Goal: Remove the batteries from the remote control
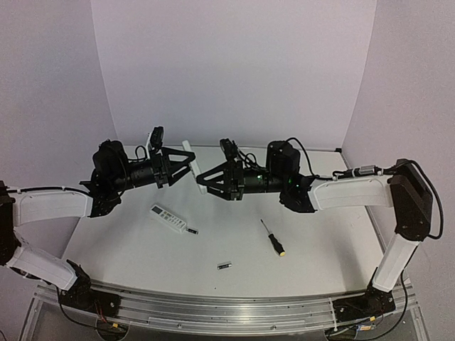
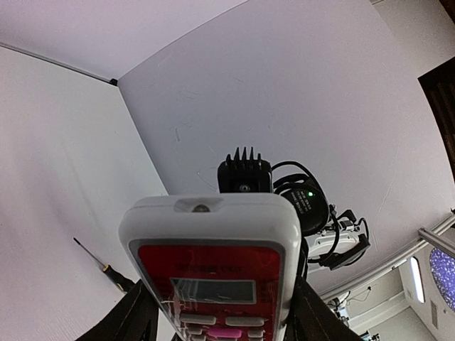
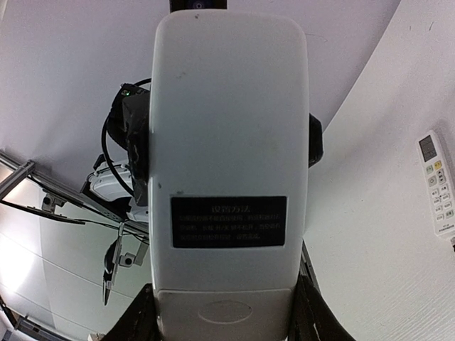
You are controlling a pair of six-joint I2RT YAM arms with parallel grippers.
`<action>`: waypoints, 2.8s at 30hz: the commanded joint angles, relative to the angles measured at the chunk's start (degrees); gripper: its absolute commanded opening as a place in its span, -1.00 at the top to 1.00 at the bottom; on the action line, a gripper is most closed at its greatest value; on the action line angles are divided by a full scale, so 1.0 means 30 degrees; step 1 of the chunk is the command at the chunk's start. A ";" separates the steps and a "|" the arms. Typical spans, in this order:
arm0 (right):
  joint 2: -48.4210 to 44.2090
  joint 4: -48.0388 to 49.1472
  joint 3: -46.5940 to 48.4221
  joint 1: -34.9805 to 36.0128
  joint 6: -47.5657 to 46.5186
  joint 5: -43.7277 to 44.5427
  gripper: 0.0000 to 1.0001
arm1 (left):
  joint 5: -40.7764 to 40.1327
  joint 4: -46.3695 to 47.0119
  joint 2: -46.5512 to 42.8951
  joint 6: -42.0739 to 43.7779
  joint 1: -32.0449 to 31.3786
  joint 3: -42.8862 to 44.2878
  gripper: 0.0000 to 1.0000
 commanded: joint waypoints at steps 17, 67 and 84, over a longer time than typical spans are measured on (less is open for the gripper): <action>-1.0032 -2.0751 -0.4746 0.0193 -0.8365 2.0171 -0.74 | -1.3072 -2.3054 0.4800 0.7667 0.2142 0.9002 0.76; 0.1809 -2.1235 0.5941 0.2578 -2.1131 1.1539 -0.79 | -1.6520 -2.4088 -0.1208 0.5239 0.4057 0.5500 -0.99; 1.3633 -2.0573 1.7587 0.2885 -2.2085 0.9939 -0.62 | -1.5734 -2.5310 -0.8633 0.4186 0.4051 0.1805 -0.99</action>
